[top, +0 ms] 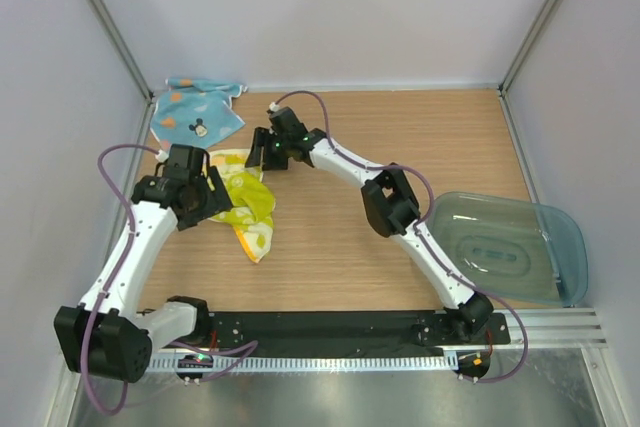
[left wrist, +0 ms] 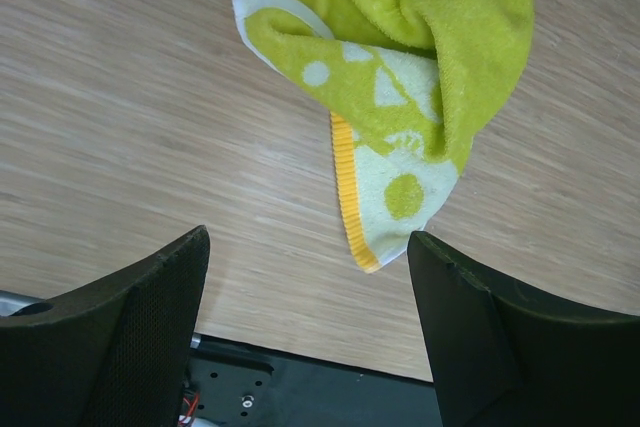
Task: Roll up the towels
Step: Move the towel to the center of the board
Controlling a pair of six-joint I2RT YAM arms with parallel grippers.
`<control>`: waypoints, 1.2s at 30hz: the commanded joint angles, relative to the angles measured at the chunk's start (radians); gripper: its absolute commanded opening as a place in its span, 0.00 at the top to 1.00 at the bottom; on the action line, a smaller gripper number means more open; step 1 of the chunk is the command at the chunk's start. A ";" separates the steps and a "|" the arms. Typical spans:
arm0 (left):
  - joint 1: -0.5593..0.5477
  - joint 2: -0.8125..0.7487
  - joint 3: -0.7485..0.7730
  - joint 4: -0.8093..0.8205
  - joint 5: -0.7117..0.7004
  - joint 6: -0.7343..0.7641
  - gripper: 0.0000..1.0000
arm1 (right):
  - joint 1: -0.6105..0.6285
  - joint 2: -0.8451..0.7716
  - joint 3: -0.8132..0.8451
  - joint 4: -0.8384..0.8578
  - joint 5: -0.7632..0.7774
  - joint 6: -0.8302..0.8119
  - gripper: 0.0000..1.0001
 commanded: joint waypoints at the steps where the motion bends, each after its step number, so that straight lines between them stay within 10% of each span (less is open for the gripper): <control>1: 0.000 -0.034 -0.004 0.016 -0.015 0.028 0.19 | 0.021 0.063 0.023 0.010 0.004 0.070 0.44; 4: 0.000 -0.036 -0.007 0.017 -0.018 0.031 0.19 | 0.021 0.081 0.026 0.024 0.005 0.095 0.60; 7: -0.001 -0.034 -0.012 0.020 -0.016 0.029 0.19 | 0.013 0.074 0.009 0.039 0.031 0.101 0.97; 22: -0.133 0.134 0.033 0.049 -0.088 -0.026 0.22 | -0.274 -0.716 -0.957 0.055 0.254 -0.053 0.99; 24: -0.173 0.170 0.048 0.063 -0.090 -0.060 0.23 | -0.269 -0.762 -1.072 0.003 0.211 -0.078 0.88; 25: -0.183 0.209 0.054 0.082 -0.090 -0.072 0.23 | -0.254 -0.804 -1.133 -0.029 0.183 -0.095 0.57; 28: -0.226 0.265 0.086 0.103 -0.098 -0.103 0.24 | -0.223 -0.870 -1.216 -0.091 0.218 -0.116 0.24; 36: -0.266 0.498 0.281 0.152 -0.118 -0.129 0.23 | -0.200 -1.028 -1.139 -0.247 0.441 -0.221 0.05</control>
